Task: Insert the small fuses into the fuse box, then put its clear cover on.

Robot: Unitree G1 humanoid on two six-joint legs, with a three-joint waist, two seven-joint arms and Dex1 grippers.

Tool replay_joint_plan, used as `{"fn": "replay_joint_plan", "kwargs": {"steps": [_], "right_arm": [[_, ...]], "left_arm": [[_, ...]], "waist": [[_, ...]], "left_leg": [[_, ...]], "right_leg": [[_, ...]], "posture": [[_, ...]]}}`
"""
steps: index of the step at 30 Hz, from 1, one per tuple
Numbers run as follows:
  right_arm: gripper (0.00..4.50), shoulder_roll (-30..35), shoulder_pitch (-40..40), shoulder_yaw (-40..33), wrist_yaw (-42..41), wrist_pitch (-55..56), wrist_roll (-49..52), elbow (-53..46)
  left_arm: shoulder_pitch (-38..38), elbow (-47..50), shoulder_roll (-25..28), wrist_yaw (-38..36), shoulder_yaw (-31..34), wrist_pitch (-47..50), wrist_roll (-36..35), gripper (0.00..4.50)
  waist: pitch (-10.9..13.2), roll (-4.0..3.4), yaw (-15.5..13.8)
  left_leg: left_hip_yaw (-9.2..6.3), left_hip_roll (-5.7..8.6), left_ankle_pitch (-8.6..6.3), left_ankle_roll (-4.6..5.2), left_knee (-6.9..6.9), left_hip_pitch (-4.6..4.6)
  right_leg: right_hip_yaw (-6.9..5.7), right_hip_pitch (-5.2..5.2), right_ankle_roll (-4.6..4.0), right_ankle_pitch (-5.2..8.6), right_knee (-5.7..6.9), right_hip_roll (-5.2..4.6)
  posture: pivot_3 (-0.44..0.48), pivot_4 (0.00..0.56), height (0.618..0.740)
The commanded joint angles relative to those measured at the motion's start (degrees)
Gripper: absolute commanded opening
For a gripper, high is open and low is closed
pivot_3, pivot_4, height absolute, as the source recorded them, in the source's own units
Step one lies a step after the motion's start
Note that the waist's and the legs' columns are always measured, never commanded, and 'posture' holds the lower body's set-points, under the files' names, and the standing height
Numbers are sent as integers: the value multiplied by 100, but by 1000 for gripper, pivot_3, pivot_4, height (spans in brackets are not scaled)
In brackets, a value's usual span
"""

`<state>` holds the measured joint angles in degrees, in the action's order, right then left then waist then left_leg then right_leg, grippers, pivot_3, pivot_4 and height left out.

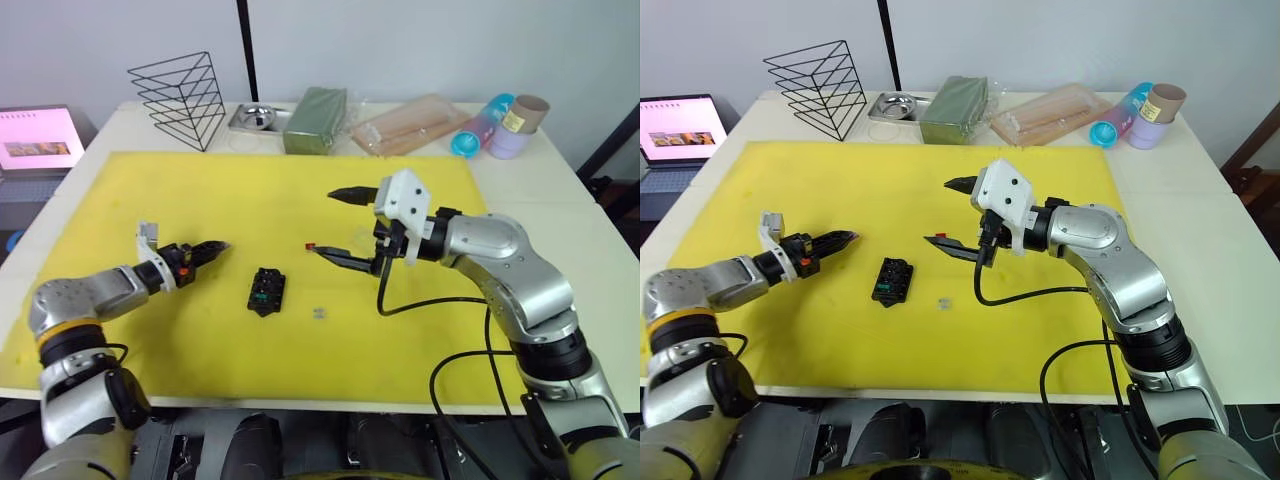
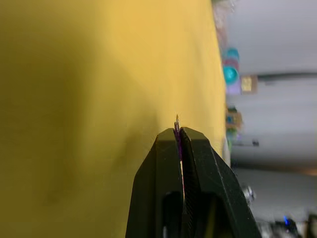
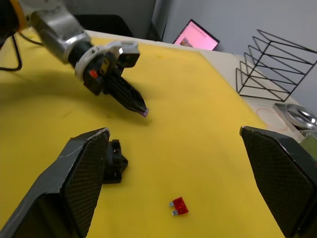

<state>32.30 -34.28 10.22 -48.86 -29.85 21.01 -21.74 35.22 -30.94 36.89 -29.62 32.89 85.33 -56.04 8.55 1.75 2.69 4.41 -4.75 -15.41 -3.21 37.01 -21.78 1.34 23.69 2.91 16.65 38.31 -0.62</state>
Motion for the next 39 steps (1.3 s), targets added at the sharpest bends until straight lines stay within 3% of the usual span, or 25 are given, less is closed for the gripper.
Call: {"fn": "replay_joint_plan", "kwargs": {"steps": [1, 3, 9, 12, 16, 19, 23, 26, 29, 33, 36, 39], "right_arm": [[4500, 54, -248, -160, -309, 221, 140, 65], [4500, 90, -304, -147, -496, 292, 184, 139], [4500, 112, -471, -30, -945, 620, 68, 474], [4500, 258, -523, 185, -1513, 518, 215, 461], [4500, 254, -547, 234, -1651, 603, 163, 461], [4500, 256, -480, 231, -1676, 609, 145, 436], [4500, 304, -397, 244, -1706, 614, 88, 425], [4500, 383, -344, 276, -1783, 521, 95, 365], [4500, 430, -274, 315, -1815, 472, 96, 230], [4500, 420, -276, 300, -1723, 450, 71, 224], [4500, 420, -277, 276, -1646, 479, 20, 274], [4500, 432, -304, 235, -1586, 462, 8, 313]], "left_arm": [[253, 503, 676, -952, -606, 233, -89, 63], [222, 845, 1078, -1695, -1149, -16, 16, 63], [76, 1806, 2523, -4965, -3270, -2191, 1167, 63], [1305, 1476, 3266, -6203, -5355, -2987, 2183, 63], [2299, 1982, 3967, -6288, -7303, -5214, 2389, 63], [3337, 2292, 4167, -6288, -8884, -7126, 2993, 63], [4763, 1713, 3971, -6288, -10824, -10161, 4571, 63], [5522, 1530, 3666, -6288, -11913, -11463, 4935, 63], [5757, 1201, 3274, -6288, -12261, -12703, 5511, 63], [5448, 752, 2688, -6288, -11703, -13741, 6363, 63], [4968, 825, 2501, -6287, -11108, -14149, 6791, 63], [4627, 1114, 2547, -6288, -10992, -14023, 6790, 63]], "waist": [[2, 8, -13], [2, 6, -30], [14, 11, -41], [33, 17, -74], [60, 9, -152], [65, 6, -209], [71, 9, -300], [74, 5, -318], [78, 0, -335], [81, 3, -325], [81, 4, -320], [81, 4, -290]], "left_leg": [[-2, -1, 0, -1, 2, -22], [1, 1, 1, -1, 7, -59], [10, 2, 1, -2, 8, -86], [7, 1, 1, 0, 15, -87], [16, 1, -1, 3, 13, -96], [17, 1, -7, 14, 17, -115], [11, 2, -6, 14, 38, -174], [20, 3, -6, 14, 47, -172], [21, 1, -8, 18, 59, -172], [19, -3, -17, 35, 99, -177], [24, -2, -26, 50, 114, -176], [27, -3, -32, 62, 116, -176]], "right_leg": [[-3, 18, 0, -1, 1, 0], [1, 61, 0, -1, 7, -7], [1, 85, -2, -1, -2, -10], [0, 85, -5, 1, 4, -3], [14, 95, -15, 5, -8, 2], [16, 106, -2, -1, -12, 0], [13, 157, 0, -3, -4, 1], [18, 156, 7, -8, -5, 1], [20, 150, 11, -10, -5, 0], [19, 143, 18, -14, 8, 2], [21, 135, 26, -18, 8, 0], [25, 135, 29, -20, 8, 0]], "posture": [[0, 150, 740], [0, 150, 740], [0, 150, 740], [0, 150, 740], [0, 150, 740], [0, 150, 740], [0, 150, 740], [0, 150, 740], [0, 150, 740], [0, 150, 740], [0, 150, 740], [0, 150, 740]]}}
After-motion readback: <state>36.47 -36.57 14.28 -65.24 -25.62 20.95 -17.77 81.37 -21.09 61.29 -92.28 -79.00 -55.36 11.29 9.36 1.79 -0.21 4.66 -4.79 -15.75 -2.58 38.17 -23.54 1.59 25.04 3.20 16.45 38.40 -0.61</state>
